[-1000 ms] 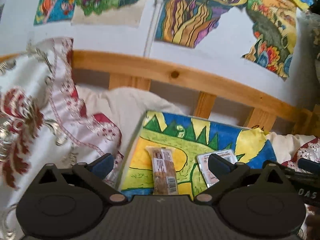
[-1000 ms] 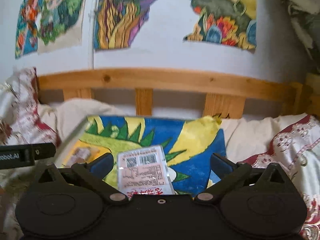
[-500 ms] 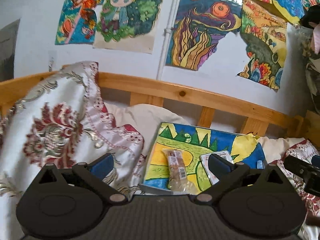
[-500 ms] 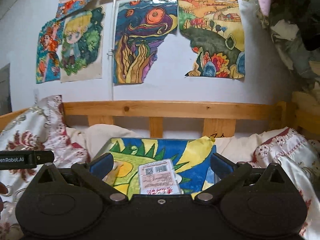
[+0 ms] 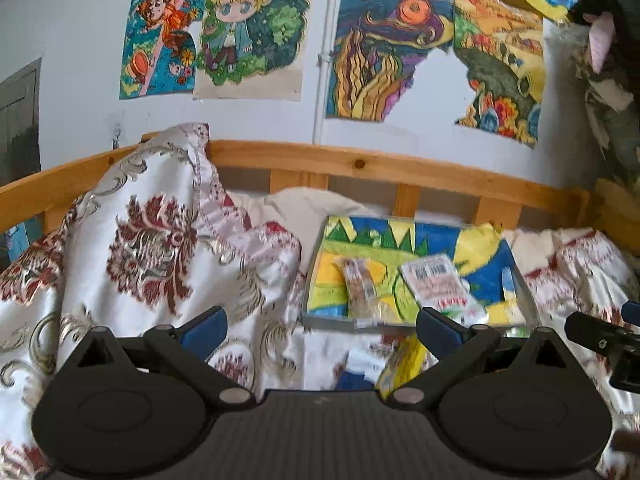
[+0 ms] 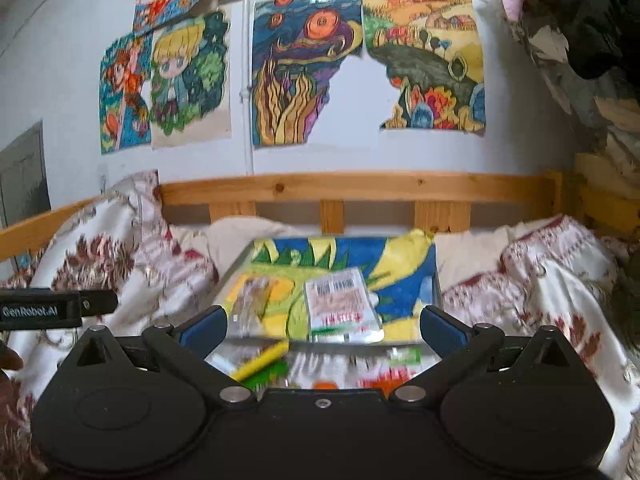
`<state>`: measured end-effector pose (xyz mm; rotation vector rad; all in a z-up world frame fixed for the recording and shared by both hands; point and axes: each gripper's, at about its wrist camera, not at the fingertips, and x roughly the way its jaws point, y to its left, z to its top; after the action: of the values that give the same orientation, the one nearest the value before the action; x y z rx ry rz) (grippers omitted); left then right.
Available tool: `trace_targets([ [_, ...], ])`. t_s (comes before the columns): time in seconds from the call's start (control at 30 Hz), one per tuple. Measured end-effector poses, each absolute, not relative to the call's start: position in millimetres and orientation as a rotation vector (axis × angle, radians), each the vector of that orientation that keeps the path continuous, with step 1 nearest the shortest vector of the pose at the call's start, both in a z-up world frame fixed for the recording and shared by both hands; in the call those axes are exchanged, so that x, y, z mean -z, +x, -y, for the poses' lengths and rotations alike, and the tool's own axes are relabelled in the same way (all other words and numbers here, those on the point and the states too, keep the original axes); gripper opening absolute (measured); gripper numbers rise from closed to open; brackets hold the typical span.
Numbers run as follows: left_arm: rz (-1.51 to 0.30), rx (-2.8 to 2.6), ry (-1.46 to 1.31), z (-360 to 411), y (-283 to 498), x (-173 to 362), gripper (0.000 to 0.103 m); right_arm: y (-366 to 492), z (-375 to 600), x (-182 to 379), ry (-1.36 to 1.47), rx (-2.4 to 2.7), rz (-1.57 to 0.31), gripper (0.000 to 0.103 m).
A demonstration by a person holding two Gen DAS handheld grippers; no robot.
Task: Organize snacks
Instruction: 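Raise both tools away from the tray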
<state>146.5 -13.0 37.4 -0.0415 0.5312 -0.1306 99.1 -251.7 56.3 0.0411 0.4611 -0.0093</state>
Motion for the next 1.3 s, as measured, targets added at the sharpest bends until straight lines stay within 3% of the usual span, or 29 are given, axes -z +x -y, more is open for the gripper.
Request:
trace_targets([
  [0.5, -0.695, 0.074, 0.004, 9, 115, -20, 0.102, 64, 238, -42, 0.029, 0.007, -0.603, 0.102],
  [1.3, -0.871, 0.041, 0.023, 9, 128, 0, 0.102, 70, 222, -20, -0.015, -0.033, -0.740, 0.102],
])
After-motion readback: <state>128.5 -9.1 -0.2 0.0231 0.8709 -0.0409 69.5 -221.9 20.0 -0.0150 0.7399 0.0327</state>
